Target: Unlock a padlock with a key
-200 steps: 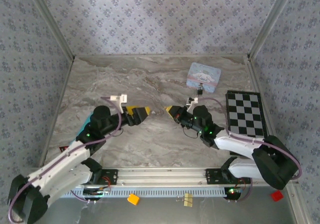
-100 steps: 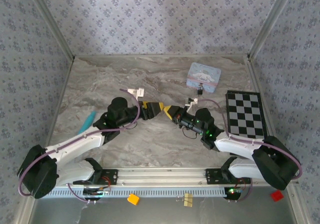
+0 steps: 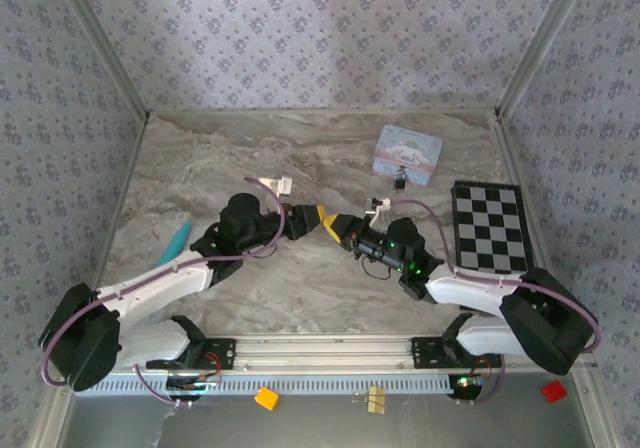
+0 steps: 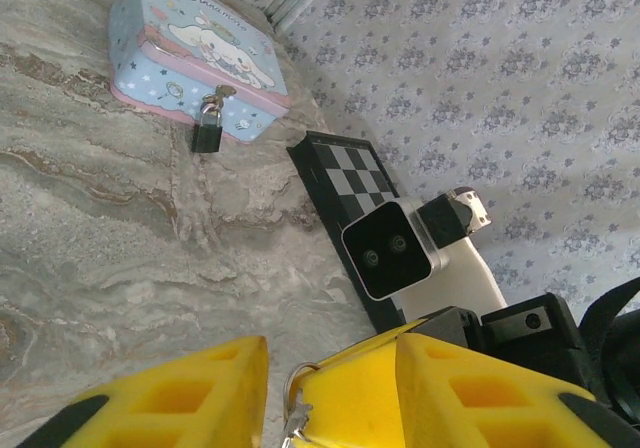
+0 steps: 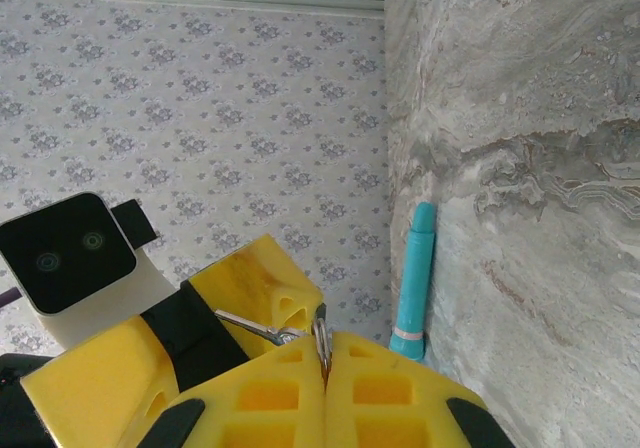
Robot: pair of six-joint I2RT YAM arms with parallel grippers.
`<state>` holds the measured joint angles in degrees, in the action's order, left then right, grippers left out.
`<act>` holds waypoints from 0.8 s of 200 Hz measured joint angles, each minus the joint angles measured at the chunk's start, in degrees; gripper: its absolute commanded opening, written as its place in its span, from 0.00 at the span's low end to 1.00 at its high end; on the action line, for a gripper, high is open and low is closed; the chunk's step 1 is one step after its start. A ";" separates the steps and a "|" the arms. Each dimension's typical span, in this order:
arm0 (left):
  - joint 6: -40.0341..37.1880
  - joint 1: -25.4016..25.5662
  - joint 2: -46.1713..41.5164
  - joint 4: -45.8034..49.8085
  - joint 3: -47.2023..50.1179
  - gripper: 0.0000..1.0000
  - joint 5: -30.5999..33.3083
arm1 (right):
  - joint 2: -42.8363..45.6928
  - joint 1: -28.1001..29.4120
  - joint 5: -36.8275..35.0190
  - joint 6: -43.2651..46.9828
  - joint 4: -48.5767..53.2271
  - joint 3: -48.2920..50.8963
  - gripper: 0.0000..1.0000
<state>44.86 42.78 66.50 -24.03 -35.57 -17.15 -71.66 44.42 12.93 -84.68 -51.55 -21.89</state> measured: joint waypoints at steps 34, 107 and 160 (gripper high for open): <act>-0.09 0.00 0.00 0.33 0.00 0.30 0.00 | -0.42 0.02 -0.04 0.00 -0.55 0.00 0.00; -0.46 0.00 0.00 2.01 0.00 0.21 0.46 | -1.60 0.26 -0.04 -0.02 -1.46 -0.02 0.00; -0.68 -0.02 0.00 2.89 0.00 0.09 0.94 | -1.64 0.37 -0.04 0.00 -2.03 -0.04 0.00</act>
<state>44.18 42.76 66.50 -21.15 -35.57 -16.21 -73.30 44.80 12.88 -84.68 -53.58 -21.93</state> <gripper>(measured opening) 0.114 0.051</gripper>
